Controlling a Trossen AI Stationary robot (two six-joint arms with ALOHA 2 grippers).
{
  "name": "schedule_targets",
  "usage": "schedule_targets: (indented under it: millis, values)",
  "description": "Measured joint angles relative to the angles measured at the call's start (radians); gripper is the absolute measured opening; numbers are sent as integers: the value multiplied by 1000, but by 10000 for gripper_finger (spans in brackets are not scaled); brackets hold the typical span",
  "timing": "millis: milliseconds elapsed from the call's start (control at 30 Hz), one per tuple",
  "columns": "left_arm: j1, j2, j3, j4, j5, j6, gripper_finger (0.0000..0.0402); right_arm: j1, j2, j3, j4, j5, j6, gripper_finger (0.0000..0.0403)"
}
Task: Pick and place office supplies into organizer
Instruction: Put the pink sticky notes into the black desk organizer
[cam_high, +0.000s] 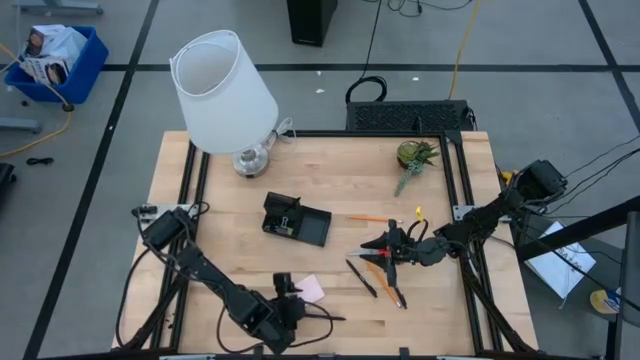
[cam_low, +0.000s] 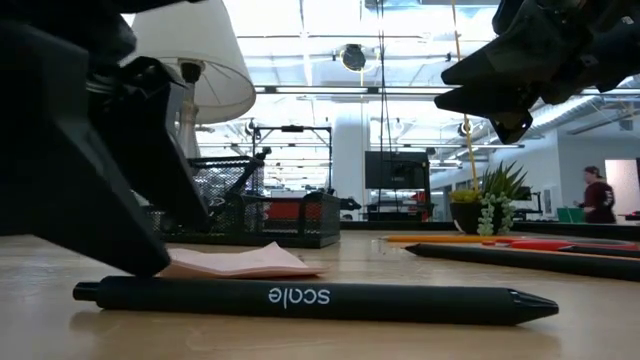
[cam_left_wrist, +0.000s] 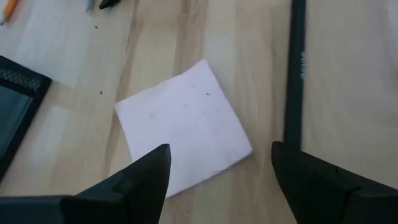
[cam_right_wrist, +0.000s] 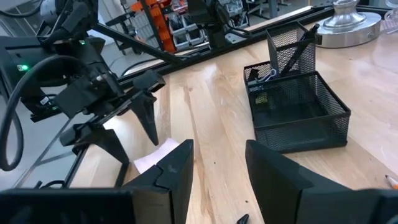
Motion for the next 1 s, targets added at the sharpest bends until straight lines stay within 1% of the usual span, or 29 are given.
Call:
schedule_targets:
  millis: [233,567,700,867,1000]
  values:
    - [16,3,-1,-6,-7,4,281,0,0,0,0,0,0,139]
    - [20,29,-2,-8,-29,-3,250,0,0,0,-3,0,0,139]
    - [29,31,-3,-23,-41,-16,224,0,0,0,0,0,0,139]
    - [42,31,-4,-41,-45,-46,180,0,0,0,0,0,0,139]
    - [43,33,-5,-53,-72,-54,143,0,0,0,0,0,0,139]
